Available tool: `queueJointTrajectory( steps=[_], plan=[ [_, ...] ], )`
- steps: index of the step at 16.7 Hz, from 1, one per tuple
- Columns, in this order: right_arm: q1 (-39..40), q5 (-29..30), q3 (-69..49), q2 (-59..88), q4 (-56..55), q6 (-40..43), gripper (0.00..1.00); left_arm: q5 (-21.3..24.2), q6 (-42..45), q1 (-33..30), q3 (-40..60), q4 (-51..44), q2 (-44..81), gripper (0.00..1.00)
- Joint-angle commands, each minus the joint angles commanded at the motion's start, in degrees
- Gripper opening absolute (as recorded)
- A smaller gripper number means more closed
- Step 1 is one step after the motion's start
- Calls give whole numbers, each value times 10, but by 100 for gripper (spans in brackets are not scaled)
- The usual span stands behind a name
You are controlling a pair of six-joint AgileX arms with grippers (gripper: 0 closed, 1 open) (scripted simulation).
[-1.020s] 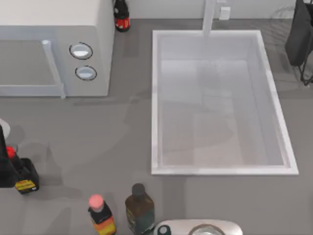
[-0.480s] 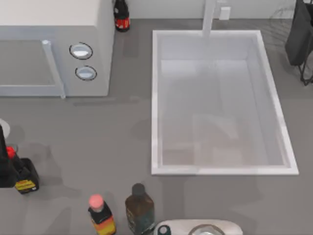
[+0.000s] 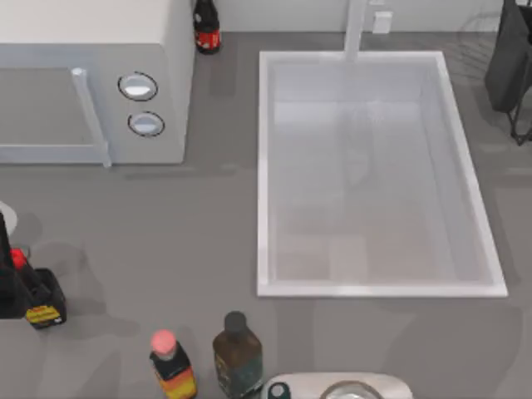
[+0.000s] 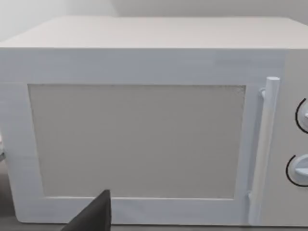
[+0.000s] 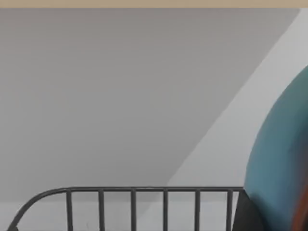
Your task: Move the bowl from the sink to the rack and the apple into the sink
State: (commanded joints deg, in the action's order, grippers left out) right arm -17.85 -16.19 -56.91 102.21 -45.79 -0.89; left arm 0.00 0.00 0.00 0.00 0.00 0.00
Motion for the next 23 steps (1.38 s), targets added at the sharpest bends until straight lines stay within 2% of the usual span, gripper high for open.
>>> queueJointTrajectory(
  steps=[6,19,23],
  plan=[
    [3,3,8,8,-14,0,0,0,0,0,0,0,0,100],
    [3,3,8,8,-14,0,98,0,0,0,0,0,0,100],
    [3,3,8,8,-14,0,100,0,0,0,0,0,0,100]
  ],
)
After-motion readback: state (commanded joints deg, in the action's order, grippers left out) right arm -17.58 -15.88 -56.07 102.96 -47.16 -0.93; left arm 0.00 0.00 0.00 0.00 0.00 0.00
